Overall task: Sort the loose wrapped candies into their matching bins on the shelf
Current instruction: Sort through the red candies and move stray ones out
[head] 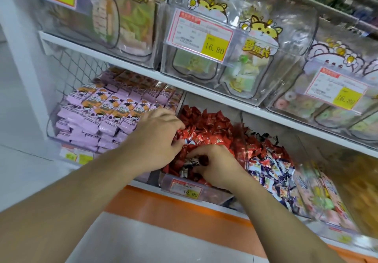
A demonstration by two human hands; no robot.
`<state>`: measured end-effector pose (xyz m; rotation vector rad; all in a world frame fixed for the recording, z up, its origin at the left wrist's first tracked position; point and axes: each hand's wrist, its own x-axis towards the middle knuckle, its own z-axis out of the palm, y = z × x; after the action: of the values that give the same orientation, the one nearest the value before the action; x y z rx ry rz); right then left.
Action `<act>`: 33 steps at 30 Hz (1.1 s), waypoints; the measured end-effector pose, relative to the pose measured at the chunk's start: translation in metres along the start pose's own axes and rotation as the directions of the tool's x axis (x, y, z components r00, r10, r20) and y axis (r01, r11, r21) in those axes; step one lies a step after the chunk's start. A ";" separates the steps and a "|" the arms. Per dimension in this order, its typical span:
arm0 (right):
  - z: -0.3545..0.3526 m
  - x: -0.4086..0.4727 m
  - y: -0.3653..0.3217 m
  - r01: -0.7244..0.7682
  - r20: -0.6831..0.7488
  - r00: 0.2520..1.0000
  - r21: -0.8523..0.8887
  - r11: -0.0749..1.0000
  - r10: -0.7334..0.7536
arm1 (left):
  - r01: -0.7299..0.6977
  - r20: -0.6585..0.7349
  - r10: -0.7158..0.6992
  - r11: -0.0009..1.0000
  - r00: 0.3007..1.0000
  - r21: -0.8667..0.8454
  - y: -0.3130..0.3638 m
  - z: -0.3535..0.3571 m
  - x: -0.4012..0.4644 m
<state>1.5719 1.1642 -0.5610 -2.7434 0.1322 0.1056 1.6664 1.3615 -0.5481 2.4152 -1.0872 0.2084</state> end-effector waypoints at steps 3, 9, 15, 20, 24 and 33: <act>0.004 0.003 -0.001 0.022 0.035 0.999 -0.017 1.000 -0.021 | 0.004 -0.001 -0.004 1.000 1.000 0.004 0.001 0.001 0.000; 0.007 0.003 0.001 0.031 -0.036 0.999 -0.027 0.999 -0.032 | -0.002 -0.006 0.002 1.000 1.000 -0.017 0.003 -0.001 -0.002; -0.009 -0.019 -0.008 -0.053 -0.221 0.969 0.244 0.968 0.108 | -0.005 -0.035 0.004 0.999 0.999 -0.035 0.008 -0.004 -0.004; -0.038 -0.054 -0.007 -0.021 -0.343 0.918 0.464 0.886 0.201 | -0.029 -0.057 0.027 0.999 0.998 -0.031 0.016 -0.003 -0.003; -0.057 -0.094 0.020 -0.007 -0.491 0.810 0.538 0.843 0.320 | -0.036 -0.050 0.034 0.999 0.998 -0.033 0.018 -0.002 -0.004; -0.068 -0.129 0.060 -0.278 -0.398 0.841 0.262 0.924 0.366 | -0.018 -0.030 0.017 1.000 0.999 -0.007 0.017 -0.007 -0.004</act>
<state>1.4414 1.0928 -0.5097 -2.4750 0.6972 -0.4228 1.6518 1.3577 -0.5369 2.3891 -1.0944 0.2449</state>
